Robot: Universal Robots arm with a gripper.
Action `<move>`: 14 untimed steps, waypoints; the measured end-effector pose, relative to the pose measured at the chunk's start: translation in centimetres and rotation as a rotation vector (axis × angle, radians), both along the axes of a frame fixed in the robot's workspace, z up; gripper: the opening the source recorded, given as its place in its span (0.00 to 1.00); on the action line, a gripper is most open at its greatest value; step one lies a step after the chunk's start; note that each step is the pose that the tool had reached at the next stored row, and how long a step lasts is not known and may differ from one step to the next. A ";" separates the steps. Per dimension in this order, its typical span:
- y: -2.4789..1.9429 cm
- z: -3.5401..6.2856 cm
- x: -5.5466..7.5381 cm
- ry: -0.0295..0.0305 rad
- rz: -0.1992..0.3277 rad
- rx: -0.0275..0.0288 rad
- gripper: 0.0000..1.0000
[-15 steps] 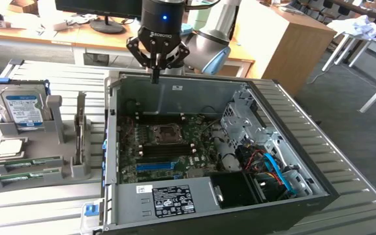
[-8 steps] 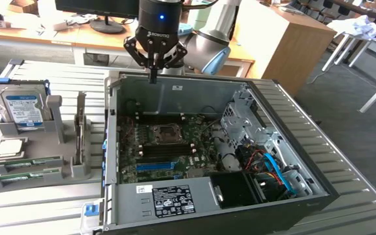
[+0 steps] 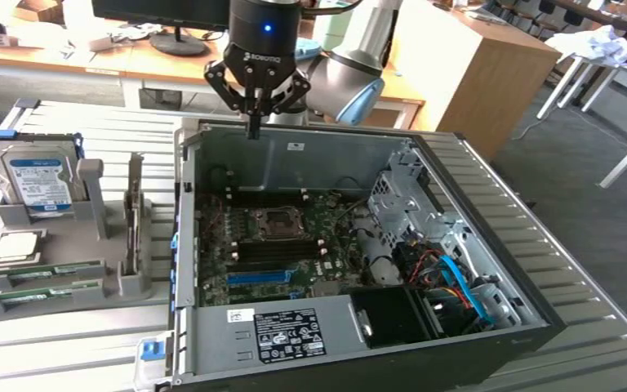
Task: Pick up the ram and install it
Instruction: 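Reach for the ram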
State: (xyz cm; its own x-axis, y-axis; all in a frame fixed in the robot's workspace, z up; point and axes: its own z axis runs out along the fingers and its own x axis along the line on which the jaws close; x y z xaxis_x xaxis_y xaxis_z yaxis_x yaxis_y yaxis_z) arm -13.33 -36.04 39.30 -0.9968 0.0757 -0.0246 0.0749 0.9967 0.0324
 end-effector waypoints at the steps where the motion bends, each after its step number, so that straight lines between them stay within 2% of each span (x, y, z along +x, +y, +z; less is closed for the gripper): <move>1: 0.00 0.00 -0.1 0.0000 0.000 0.0001 0.10; 14: 0.00 0.00 -0.9 0.0000 0.000 0.0000 0.10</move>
